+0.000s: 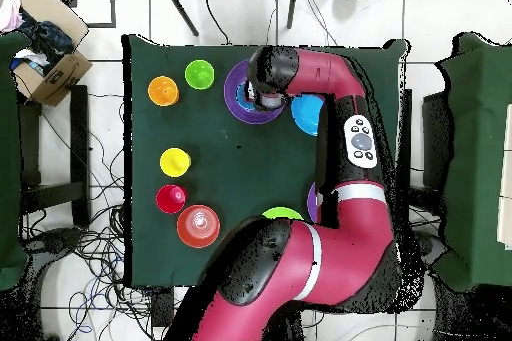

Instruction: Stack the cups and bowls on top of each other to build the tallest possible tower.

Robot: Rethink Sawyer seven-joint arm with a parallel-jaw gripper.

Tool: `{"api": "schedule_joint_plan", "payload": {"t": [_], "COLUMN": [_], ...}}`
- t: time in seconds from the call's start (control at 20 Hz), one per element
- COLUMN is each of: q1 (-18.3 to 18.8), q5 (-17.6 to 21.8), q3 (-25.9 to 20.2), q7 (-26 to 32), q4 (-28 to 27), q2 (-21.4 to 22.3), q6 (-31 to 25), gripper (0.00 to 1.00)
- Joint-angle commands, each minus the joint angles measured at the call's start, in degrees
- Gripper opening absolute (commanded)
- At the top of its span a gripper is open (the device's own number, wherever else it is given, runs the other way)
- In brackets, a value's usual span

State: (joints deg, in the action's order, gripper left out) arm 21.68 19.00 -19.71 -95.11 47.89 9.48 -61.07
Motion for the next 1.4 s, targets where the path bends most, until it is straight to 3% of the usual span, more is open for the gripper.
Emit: {"api": "schedule_joint_plan", "payload": {"t": [0.05,0.35,0.85,1.1,1.4], "q1": [-0.2,-0.8,-2.5,-3.0,-2.5], "q5": [1.5,1.3,1.2,1.3,1.1], "q3": [-4.6,-5.3,-4.1,-4.6,-4.6], "q7": [13.3,13.4,12.4,13.1,13.2], "q4": [0.3,-1.3,-3.9,-6.9,-6.0], "q2": [-0.2,-1.0,1.2,-0.1,-0.3], "q6": [0.0,-0.7,-8.0,-10.0,-8.6], "gripper": [0.00,0.00,0.00,0.00,0.00]}}
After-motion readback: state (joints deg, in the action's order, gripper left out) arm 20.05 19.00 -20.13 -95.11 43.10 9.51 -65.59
